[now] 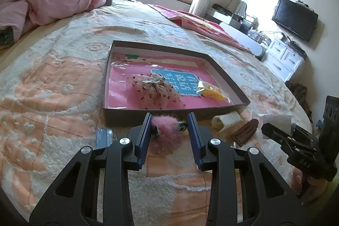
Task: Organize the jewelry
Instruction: 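Grasp the pink pom-pom keychain with the left tool while the right tool grasps the clear plastic sleeve, then lower the pom-pom into the tray with the left tool while the right tool releases the sleeve there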
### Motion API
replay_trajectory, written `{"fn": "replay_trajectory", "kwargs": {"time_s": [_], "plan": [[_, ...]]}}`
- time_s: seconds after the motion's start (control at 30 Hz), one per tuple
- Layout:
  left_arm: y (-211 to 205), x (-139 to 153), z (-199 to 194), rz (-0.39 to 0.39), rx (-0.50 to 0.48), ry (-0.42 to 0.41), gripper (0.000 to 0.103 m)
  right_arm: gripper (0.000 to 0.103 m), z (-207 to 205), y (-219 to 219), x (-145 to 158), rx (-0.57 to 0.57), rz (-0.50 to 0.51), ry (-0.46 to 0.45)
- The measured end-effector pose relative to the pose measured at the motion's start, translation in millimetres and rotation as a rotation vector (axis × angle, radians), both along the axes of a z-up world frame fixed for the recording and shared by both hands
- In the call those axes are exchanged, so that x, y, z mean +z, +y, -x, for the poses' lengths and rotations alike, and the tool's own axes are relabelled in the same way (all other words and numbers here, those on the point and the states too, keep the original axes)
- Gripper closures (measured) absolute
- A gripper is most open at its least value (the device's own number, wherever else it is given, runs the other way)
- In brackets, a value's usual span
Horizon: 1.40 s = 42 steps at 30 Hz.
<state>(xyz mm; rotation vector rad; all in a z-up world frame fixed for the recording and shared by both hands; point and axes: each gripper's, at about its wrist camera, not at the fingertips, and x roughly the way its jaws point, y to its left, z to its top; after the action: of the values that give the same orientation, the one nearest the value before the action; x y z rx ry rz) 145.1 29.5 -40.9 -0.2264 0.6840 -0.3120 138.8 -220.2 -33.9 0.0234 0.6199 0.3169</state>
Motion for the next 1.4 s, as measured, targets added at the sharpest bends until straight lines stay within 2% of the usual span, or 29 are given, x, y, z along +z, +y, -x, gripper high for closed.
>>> {"fn": "replay_trajectory", "kwargs": {"time_s": [0.67,1.1,1.4], "plan": [[10.1,17.5,-50.3,0.011,0.057,-0.032,0.077,0.050,-62.8,22.5,13.6,0.015,0.027,-0.031],[15.8,7.3,-86.6,-0.073,0.112,-0.001,0.077,0.050,-104.2,15.1,9.5,-0.018,0.081,-0.022],[17.9,-5.5,-98.1,-0.075,0.120,0.042,0.077,0.050,-127.5,12.7,-3.0,-0.020,0.103,0.028]]}}
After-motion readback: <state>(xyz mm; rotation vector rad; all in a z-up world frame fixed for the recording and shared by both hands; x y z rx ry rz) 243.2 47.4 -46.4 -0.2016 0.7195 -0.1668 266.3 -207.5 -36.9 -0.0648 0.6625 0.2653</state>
